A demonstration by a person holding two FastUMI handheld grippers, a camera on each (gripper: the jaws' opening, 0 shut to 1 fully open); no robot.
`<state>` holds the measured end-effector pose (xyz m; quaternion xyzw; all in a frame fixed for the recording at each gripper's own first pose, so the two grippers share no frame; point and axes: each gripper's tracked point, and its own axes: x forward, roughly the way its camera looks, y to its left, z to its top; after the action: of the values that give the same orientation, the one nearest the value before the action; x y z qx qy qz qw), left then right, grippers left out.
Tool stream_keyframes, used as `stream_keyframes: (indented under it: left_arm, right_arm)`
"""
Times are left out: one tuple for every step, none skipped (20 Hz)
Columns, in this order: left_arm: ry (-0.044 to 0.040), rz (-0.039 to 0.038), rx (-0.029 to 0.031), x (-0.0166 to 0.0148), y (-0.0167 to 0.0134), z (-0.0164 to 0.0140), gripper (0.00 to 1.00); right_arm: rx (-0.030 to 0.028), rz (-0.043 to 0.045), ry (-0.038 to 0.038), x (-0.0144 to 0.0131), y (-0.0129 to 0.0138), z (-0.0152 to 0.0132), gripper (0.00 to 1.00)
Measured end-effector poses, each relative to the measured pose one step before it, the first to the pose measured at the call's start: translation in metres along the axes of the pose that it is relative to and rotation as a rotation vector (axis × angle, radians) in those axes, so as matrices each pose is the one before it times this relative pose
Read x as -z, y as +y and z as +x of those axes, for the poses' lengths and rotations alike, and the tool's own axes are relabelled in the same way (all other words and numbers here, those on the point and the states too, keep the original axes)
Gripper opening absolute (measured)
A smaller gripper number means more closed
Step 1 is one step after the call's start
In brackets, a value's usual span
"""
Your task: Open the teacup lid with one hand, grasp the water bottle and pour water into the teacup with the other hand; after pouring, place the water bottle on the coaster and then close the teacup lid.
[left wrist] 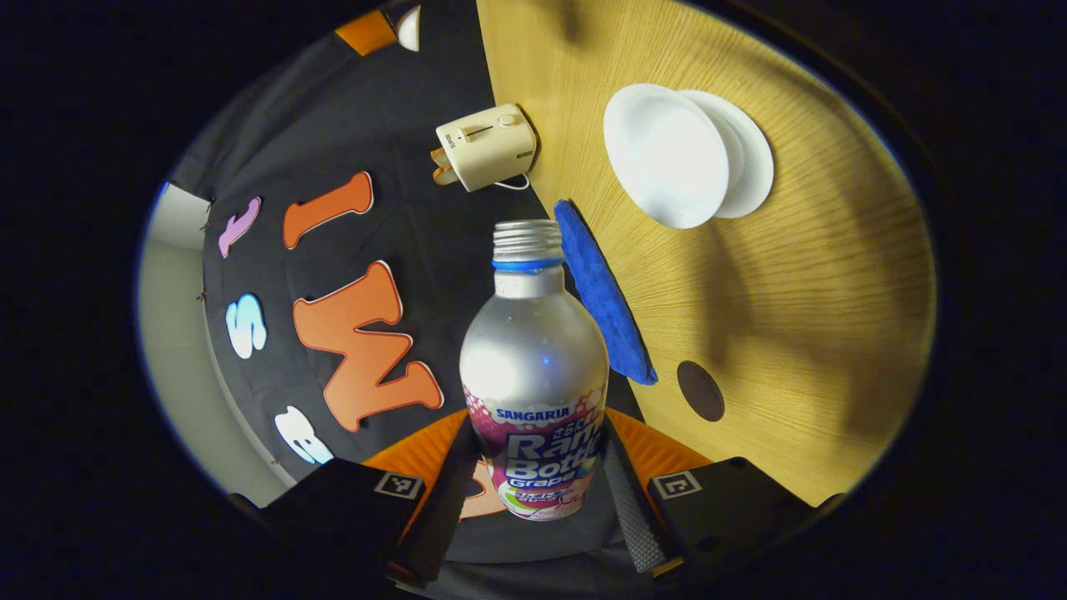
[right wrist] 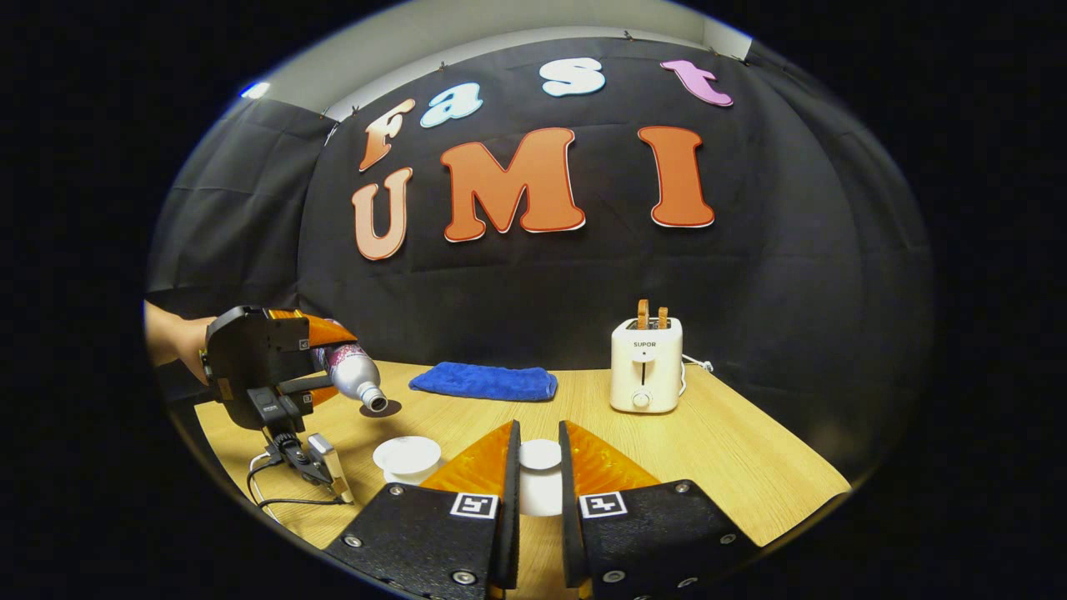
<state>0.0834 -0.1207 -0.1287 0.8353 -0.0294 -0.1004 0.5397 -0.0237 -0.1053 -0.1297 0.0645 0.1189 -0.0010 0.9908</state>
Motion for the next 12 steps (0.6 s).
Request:
stream_keyframes:
  left_arm:
    - [-0.00054,0.01193,-0.00058,0.00025,0.00001,0.00051,0.88]
    - [0.00133,0.016,-0.00546,0.00132,0.00499,0.0017,0.85]
    - [-0.00019,0.01126,-0.00676,0.0014,0.00094,0.00141,0.82]
    - [0.00116,0.00545,-0.00221,0.00164,-0.00011,0.00231,0.87]
    - [0.00095,0.00347,-0.00331,0.00114,0.00015,0.00162,0.84]
    - [0.00149,0.00759,-0.00645,0.00034,0.00188,-0.00097,0.85]
    - [0.00256,0.00715,-0.00591,0.00078,0.00066,0.00064,0.82]
    - [0.0031,0.00483,-0.00686,0.0004,-0.00007,0.00087,0.85]
    - [0.00264,0.00648,-0.00453,-0.00018,0.00017,-0.00042,0.84]
    - [0.00286,0.00706,-0.00636,0.00112,0.00131,-0.00029,0.84]
    - [0.00156,0.00833,-0.00644,-0.0005,0.00019,0.00064,0.84]
    - [0.0018,0.0057,-0.00652,0.00024,0.00013,-0.00131,0.84]
  right_arm:
    - [-0.00212,-0.00169,-0.00029,-0.00048,0.00051,-0.00008,0.22]
    - [-0.00085,-0.00154,-0.00163,-0.00017,0.00079,-0.00021,0.22]
    - [-0.00102,-0.00024,-0.00051,-0.00073,0.00002,-0.00016,0.22]
    - [-0.00277,-0.00053,0.00021,-0.00006,0.00077,0.00054,0.21]
    - [0.00301,-0.00036,-0.00069,0.00001,-0.00063,-0.00048,0.22]
    - [-0.00226,-0.00094,0.0009,0.00055,0.00026,0.00002,0.22]
    - [0.00212,-0.00039,-0.00126,-0.00035,-0.00003,-0.00131,0.22]
    - [-0.0023,-0.00116,0.00109,0.00003,0.00008,-0.00021,0.22]
    - [-0.00087,-0.00137,-0.00084,-0.00085,0.00101,0.00038,0.22]
    - [0.00024,-0.00178,-0.00126,-0.00025,0.00015,-0.00015,0.22]
    - [-0.00318,-0.00183,0.00037,0.00002,0.00105,-0.0002,0.22]
    - [0.00101,-0.00126,-0.00126,-0.00055,0.00031,-0.00012,0.22]
